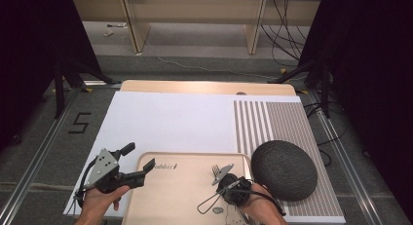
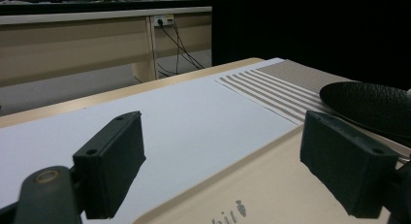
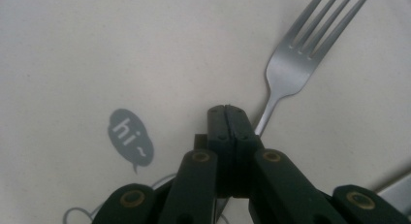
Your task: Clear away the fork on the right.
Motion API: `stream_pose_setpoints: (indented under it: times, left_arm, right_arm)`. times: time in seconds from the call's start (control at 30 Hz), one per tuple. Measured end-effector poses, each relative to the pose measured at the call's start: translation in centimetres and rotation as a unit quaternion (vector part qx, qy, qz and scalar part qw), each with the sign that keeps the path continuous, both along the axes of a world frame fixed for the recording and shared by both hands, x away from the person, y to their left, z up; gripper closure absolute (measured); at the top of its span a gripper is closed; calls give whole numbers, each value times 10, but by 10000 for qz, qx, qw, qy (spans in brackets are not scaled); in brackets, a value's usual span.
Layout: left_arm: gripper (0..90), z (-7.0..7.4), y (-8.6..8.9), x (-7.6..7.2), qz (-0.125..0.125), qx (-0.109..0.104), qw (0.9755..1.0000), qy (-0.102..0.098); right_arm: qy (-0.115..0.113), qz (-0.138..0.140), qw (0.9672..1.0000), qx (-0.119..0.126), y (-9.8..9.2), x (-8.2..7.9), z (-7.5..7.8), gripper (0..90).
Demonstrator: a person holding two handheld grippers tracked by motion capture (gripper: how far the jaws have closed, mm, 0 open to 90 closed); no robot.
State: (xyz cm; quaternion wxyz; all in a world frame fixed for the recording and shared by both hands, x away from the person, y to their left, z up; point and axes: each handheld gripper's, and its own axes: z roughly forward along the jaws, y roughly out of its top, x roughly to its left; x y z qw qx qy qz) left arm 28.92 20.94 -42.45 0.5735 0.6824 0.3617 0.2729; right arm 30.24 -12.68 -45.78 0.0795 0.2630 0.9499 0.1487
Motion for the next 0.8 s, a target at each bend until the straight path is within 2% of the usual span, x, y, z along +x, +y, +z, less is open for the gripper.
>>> stream_pose_setpoints:
  times: [0.43, 0.57, 0.8]
  left_arm:
    - [157, 0, 1, 0, -2, -10, 10000, -3]
    - [157, 0, 1, 1, 0, -21, 10000, -2]
    - [157, 0, 1, 1, 7, -29, 10000, 0]
  right_arm:
    - [69, -275, 9996, -51, -21, 7, 1, 900]
    - [210, -448, 9988, 47, -26, 7, 2, 900]
    - [264, -562, 9981, 46, -34, 9, 2, 900]
